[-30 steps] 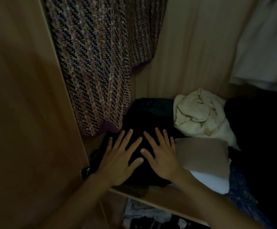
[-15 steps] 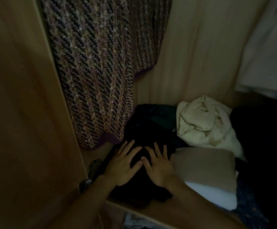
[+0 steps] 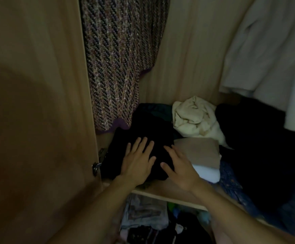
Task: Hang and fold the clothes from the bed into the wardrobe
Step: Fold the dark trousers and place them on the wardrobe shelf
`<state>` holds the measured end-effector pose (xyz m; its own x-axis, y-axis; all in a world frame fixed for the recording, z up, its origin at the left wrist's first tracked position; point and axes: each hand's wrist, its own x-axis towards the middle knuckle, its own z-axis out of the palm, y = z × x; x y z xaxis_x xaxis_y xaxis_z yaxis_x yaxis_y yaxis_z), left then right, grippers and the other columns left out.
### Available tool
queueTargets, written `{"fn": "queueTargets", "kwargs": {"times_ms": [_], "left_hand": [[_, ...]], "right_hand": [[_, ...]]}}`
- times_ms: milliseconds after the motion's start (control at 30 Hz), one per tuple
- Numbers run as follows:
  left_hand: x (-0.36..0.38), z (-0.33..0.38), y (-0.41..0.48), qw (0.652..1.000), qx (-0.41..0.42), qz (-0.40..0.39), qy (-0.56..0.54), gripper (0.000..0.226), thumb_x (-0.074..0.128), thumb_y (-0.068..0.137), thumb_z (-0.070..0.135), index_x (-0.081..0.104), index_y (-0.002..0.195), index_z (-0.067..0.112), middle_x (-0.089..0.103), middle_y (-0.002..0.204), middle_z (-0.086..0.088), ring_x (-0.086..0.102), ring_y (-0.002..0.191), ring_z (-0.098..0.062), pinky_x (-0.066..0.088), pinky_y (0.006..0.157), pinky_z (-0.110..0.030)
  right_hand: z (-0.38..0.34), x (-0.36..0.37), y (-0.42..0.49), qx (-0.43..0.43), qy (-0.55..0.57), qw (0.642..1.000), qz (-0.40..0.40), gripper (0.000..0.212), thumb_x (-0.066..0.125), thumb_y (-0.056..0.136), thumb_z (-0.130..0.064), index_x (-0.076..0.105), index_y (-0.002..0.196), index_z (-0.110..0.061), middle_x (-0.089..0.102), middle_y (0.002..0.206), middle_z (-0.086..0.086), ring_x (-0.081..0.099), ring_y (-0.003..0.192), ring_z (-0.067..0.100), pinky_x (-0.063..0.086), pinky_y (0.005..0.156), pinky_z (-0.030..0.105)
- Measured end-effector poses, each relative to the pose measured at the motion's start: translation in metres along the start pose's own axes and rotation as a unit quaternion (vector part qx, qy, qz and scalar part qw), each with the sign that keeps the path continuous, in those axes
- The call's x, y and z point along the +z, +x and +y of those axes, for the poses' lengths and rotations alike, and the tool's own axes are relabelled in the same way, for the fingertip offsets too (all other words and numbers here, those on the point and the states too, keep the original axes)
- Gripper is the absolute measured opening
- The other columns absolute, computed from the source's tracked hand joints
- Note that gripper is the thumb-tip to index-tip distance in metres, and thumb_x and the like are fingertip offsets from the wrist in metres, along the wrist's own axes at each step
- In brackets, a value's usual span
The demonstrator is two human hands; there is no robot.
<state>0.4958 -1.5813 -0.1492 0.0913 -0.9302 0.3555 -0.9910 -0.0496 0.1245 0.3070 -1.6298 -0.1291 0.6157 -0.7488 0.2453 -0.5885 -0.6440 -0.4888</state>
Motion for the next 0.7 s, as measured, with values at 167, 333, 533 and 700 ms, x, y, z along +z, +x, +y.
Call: {"fn": "queueTargets", "kwargs": {"times_ms": [167, 333, 533, 700], "left_hand": [[-0.016, 0.03, -0.025, 0.999, 0.034, -0.014, -0.028, 0.06, 0.027, 0.104, 0.052, 0.02, 0.159, 0.028, 0.011, 0.167, 0.0, 0.005, 0.153, -0.021, 0.006, 0.124, -0.048], [-0.04, 0.049, -0.052, 0.998, 0.052, -0.021, -0.032, 0.068, 0.026, 0.097, 0.068, 0.03, 0.155, 0.032, 0.016, 0.166, 0.003, 0.007, 0.153, -0.019, 0.005, 0.123, -0.051], [-0.069, 0.1, -0.092, 0.999, 0.021, -0.039, -0.025, 0.075, 0.022, 0.091, 0.078, 0.03, 0.154, 0.038, 0.017, 0.166, 0.005, 0.006, 0.153, -0.019, 0.002, 0.122, -0.054], [-0.08, 0.16, -0.142, 0.998, 0.02, -0.065, -0.013, 0.085, 0.01, 0.081, 0.087, 0.032, 0.15, 0.043, 0.021, 0.164, 0.007, 0.011, 0.152, -0.025, 0.008, 0.117, -0.063]], "right_hand": [[-0.003, -0.023, -0.031, -0.024, 0.009, 0.999, 0.034, 0.059, 0.047, 0.101, -0.042, 0.027, 0.154, -0.023, 0.035, 0.154, 0.004, 0.033, 0.138, 0.019, 0.029, 0.112, 0.031], [-0.005, -0.044, -0.065, -0.038, 0.005, 0.997, 0.07, 0.058, 0.051, 0.1, -0.037, 0.029, 0.152, -0.022, 0.041, 0.147, 0.008, 0.035, 0.127, 0.012, 0.023, 0.098, 0.019], [0.004, -0.088, -0.135, -0.022, -0.043, 0.995, 0.093, 0.061, 0.05, 0.1, -0.04, 0.028, 0.153, -0.022, 0.033, 0.155, 0.009, 0.031, 0.14, 0.025, 0.028, 0.108, 0.031], [0.016, -0.107, -0.207, 0.018, -0.057, 0.994, 0.09, 0.062, 0.043, 0.1, -0.05, 0.023, 0.154, -0.029, 0.023, 0.161, 0.004, 0.024, 0.145, 0.027, 0.037, 0.109, 0.046]]}}
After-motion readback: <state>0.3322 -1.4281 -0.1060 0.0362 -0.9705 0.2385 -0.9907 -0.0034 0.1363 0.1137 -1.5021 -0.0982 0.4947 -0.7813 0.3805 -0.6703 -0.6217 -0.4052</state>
